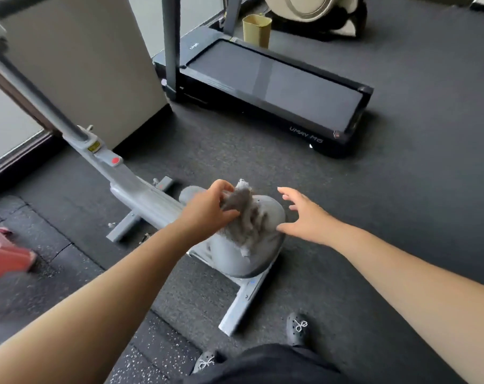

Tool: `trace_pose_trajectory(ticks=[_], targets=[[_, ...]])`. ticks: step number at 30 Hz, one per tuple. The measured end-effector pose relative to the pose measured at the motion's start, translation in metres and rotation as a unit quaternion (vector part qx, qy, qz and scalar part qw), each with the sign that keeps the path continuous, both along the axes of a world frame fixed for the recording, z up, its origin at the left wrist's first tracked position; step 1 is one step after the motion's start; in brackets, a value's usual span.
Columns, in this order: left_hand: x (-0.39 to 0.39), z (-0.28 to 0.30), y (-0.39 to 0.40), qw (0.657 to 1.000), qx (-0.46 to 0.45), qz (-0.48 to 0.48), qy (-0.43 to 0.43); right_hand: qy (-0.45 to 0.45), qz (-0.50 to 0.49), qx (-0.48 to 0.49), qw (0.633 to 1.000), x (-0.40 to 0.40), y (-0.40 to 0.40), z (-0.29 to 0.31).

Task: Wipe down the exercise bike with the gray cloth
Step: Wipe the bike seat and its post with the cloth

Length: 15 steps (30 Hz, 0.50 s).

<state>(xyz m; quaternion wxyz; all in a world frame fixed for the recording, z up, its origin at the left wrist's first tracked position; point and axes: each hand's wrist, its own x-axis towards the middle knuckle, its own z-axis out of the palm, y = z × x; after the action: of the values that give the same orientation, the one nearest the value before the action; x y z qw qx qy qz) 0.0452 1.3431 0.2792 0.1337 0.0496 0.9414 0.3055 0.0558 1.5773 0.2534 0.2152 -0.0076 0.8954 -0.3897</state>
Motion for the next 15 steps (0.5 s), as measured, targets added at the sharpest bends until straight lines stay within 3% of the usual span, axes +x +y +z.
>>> trace_pose_trajectory(ticks=[2, 5, 9, 11, 15], targets=[[0.002, -0.007, 0.008, 0.992, -0.082, -0.034, 0.093, -0.016, 0.041, -0.014, 0.999, -0.013, 0.011, -0.002], [0.006, -0.013, 0.024, 0.977, -0.1, -0.04, 0.183, -0.033, 0.1, -0.03, 0.994, -0.03, 0.022, -0.006], [0.011, -0.024, 0.045, 0.973, -0.177, -0.103, 0.103, -0.043, 0.15, -0.033, 0.987, -0.042, 0.028, -0.014], [0.014, -0.029, 0.042, 0.979, -0.162, -0.076, 0.102, -0.045, 0.167, -0.043, 0.984, -0.043, 0.029, -0.017], [0.017, -0.028, 0.034, 0.979, -0.081, 0.033, 0.182, -0.044, 0.184, -0.054, 0.98, -0.047, 0.029, -0.019]])
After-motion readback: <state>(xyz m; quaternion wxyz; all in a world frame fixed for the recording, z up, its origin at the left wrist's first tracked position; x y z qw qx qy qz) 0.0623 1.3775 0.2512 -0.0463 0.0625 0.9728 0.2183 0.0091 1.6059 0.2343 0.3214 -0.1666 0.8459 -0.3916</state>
